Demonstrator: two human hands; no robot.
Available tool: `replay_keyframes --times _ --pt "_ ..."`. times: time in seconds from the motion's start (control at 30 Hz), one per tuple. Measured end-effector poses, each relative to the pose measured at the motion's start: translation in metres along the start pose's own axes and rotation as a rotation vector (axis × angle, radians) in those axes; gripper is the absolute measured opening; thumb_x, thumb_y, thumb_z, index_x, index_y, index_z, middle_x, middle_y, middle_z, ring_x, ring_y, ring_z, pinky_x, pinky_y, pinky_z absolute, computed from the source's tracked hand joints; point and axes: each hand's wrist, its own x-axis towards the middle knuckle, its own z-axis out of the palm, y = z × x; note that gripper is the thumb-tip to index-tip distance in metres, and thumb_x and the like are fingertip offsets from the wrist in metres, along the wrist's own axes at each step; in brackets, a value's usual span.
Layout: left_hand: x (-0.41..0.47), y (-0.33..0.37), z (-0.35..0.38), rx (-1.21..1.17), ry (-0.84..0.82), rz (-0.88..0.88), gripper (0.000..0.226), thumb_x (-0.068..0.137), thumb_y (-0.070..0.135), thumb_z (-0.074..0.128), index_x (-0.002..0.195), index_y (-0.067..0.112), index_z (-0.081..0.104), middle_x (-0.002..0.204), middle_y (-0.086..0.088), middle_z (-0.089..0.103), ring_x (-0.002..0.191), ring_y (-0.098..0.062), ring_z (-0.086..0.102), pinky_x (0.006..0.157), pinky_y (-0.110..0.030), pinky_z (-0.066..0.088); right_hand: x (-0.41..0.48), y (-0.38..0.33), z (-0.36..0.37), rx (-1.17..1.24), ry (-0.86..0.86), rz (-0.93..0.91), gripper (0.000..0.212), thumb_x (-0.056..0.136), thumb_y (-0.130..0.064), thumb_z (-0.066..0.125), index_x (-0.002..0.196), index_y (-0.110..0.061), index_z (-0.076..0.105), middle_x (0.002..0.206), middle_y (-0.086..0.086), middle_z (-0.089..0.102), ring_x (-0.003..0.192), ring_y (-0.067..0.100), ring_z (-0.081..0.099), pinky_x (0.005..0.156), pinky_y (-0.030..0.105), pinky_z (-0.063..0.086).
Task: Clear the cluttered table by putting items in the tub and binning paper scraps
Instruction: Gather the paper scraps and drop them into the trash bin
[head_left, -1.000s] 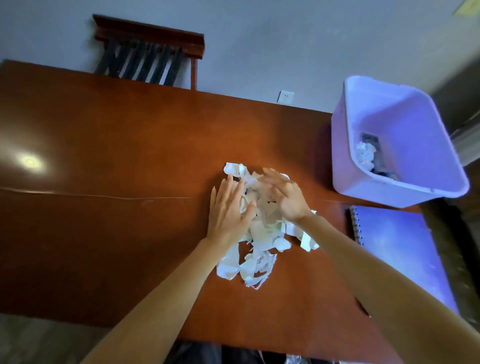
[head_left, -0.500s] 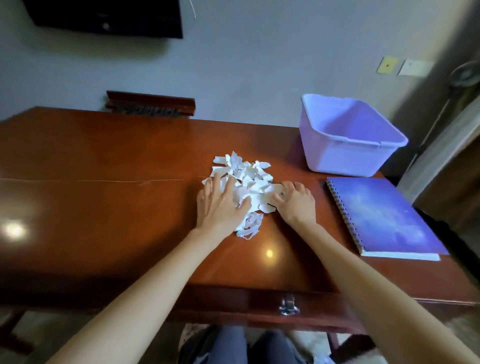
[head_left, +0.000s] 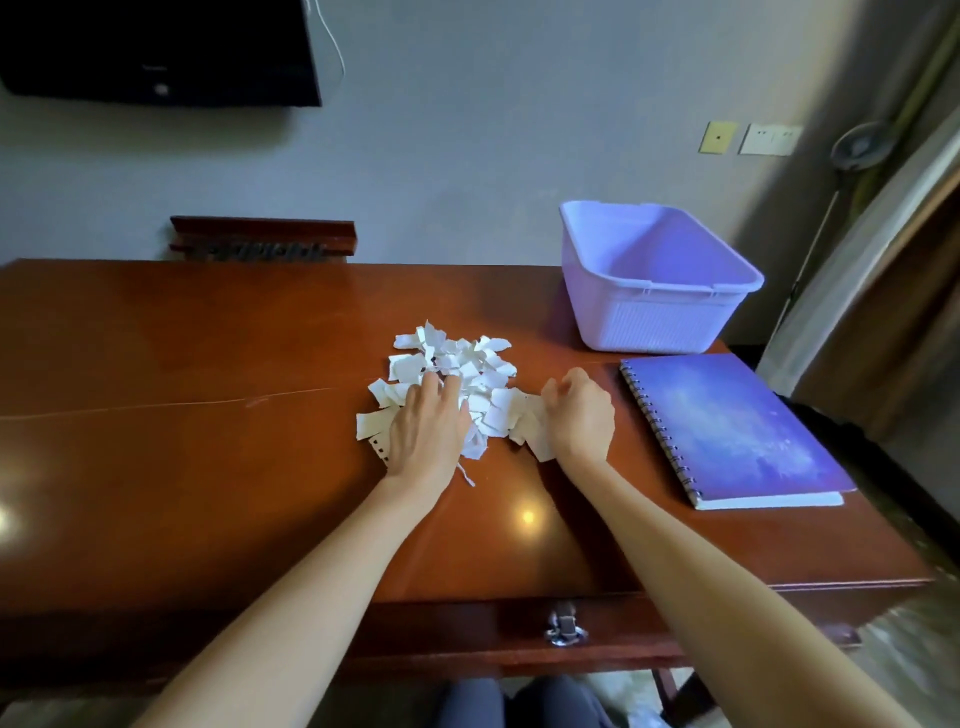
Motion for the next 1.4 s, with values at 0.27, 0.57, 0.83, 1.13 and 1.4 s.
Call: replay_keyframes --times 0.27,0.57,0.83,1.13,1.4 --pt "0.017 -0.003 0.005 -0.161 0.07 -0.039 0.026 0.063 0.011 0.086 0.065 0.001 0.062 0.039 -0.001 0.036 0.027 -0.019 0.051 0.031 -0.013 0.026 0.017 -0.005 -0.012 0.328 0.127 0.169 0.038 0.082 -0.013 0.046 0.047 -0.014 0.032 0.05 0.005 0.043 0.058 0.023 0.041 0.059 0.032 0.034" --pt "0.035 0.043 -0.043 -0.653 0.202 -0.186 0.033 0.098 0.023 0.045 0.083 -0.002 0.059 0.062 -0.012 0.055 0.063 -0.033 0.057 0.051 -0.031 0.038 0.027 -0.024 -0.061 0.988 0.083 0.675 0.032 0.081 -0.007 0.047 0.05 -0.01 0.042 0.034 0.0 0.046 0.046 0.017 0.033 0.043 0.023 0.027" --pt "-0.028 0.158 -0.1 -1.084 0.054 -0.149 0.053 0.093 0.013 0.052 0.05 0.02 0.023 0.044 0.0 0.028 0.043 -0.015 0.031 0.05 -0.028 0.016 -0.021 0.028 -0.159 1.319 0.087 0.701 0.026 0.087 -0.008 0.046 0.063 -0.013 0.04 0.043 0.001 0.045 0.027 0.01 0.031 0.04 0.017 0.028" --pt "-0.196 0.281 -0.041 -1.155 -0.589 -0.092 0.043 0.09 0.025 0.052 0.052 0.017 0.034 0.055 -0.011 0.05 0.08 -0.042 0.056 0.08 -0.044 0.043 -0.15 0.198 -0.238 1.416 0.365 0.972 0.028 0.085 -0.01 0.048 0.059 -0.016 0.039 0.036 -0.005 0.044 0.024 0.005 0.024 0.031 0.01 0.027" --pt "-0.279 0.298 0.074 -0.791 -1.121 -0.338 0.031 0.096 0.024 0.043 0.084 -0.001 0.059 0.078 -0.017 0.059 0.067 -0.026 0.047 0.061 -0.026 0.032 -0.216 0.347 -0.146 1.165 0.39 1.538 0.034 0.089 -0.009 0.042 0.057 -0.013 0.033 0.055 0.003 0.04 0.039 0.014 0.033 0.045 0.022 0.027"
